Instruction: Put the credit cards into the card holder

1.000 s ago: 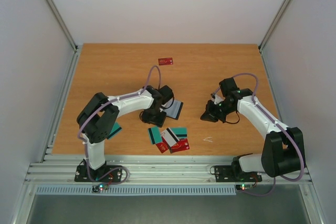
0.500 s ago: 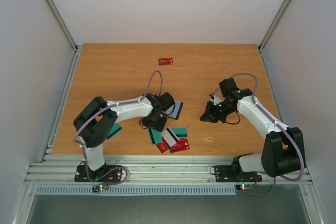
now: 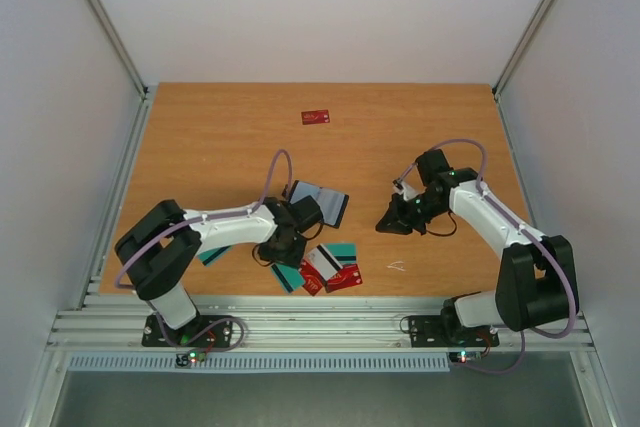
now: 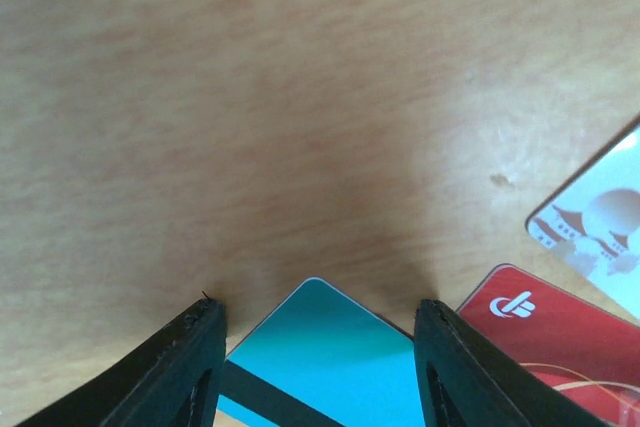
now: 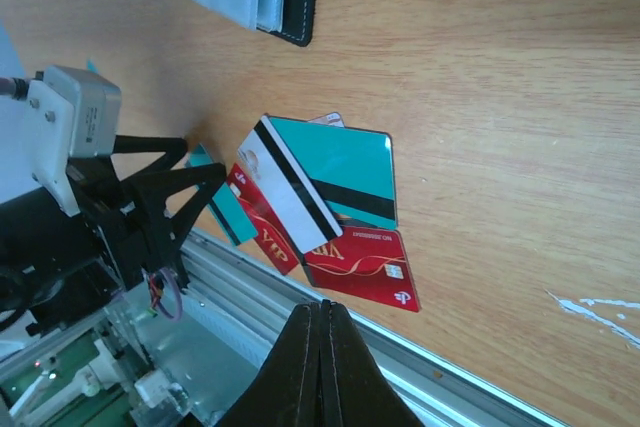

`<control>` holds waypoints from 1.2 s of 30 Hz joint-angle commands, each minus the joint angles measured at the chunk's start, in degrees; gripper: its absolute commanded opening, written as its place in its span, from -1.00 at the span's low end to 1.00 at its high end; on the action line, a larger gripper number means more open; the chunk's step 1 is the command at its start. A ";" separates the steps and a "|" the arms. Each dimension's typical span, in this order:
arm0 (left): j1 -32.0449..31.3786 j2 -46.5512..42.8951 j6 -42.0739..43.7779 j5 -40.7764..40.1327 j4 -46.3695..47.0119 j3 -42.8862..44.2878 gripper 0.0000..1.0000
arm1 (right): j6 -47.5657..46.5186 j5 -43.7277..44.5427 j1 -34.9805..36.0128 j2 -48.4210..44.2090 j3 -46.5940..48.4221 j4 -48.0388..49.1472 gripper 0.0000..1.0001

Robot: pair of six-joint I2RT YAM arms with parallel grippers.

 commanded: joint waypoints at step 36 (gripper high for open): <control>-7.47 -14.90 -3.58 9.24 -4.11 -7.27 -0.19 | 47.43 17.46 45.60 -6.18 -16.31 37.45 -0.46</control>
